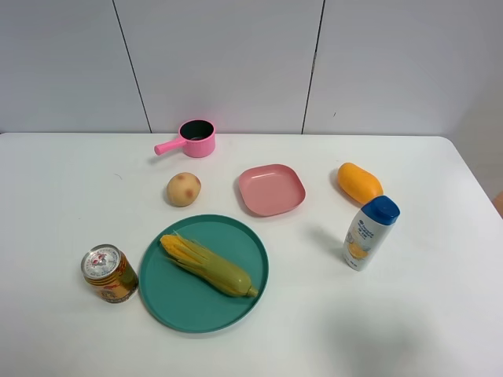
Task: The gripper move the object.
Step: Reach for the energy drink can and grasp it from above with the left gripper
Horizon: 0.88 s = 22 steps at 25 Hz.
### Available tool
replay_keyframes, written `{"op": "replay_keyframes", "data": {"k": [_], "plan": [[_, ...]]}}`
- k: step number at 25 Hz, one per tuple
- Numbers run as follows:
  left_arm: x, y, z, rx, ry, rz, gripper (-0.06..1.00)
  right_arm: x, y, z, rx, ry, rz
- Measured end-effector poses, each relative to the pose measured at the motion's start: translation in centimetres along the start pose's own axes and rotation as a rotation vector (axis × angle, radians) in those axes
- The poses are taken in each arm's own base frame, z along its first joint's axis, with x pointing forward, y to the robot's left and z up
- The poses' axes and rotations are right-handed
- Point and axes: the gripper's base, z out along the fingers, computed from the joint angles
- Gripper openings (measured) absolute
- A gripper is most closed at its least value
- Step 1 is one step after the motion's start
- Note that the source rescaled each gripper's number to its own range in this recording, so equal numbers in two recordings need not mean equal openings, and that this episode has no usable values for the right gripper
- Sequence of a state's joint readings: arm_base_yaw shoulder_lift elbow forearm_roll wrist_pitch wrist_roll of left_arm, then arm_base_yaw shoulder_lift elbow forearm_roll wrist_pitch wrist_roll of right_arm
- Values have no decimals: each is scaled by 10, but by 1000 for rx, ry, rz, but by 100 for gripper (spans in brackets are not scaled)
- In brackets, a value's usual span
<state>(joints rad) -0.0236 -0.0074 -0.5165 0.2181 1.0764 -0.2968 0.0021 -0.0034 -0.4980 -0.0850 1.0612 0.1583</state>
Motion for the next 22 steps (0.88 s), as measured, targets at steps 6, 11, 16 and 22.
{"op": "replay_keyframes", "data": {"k": [6,11,16,22], "plan": [[0,0,0,0,0,0,100,0,0,0,0,0,0],[0,0,0,0,0,0,100,0,0,0,0,0,0],[0,0,0,0,0,0,100,0,0,0,0,0,0],[0,0,0,-3,-1,1,100,0,0,0,0,0,0]]}}
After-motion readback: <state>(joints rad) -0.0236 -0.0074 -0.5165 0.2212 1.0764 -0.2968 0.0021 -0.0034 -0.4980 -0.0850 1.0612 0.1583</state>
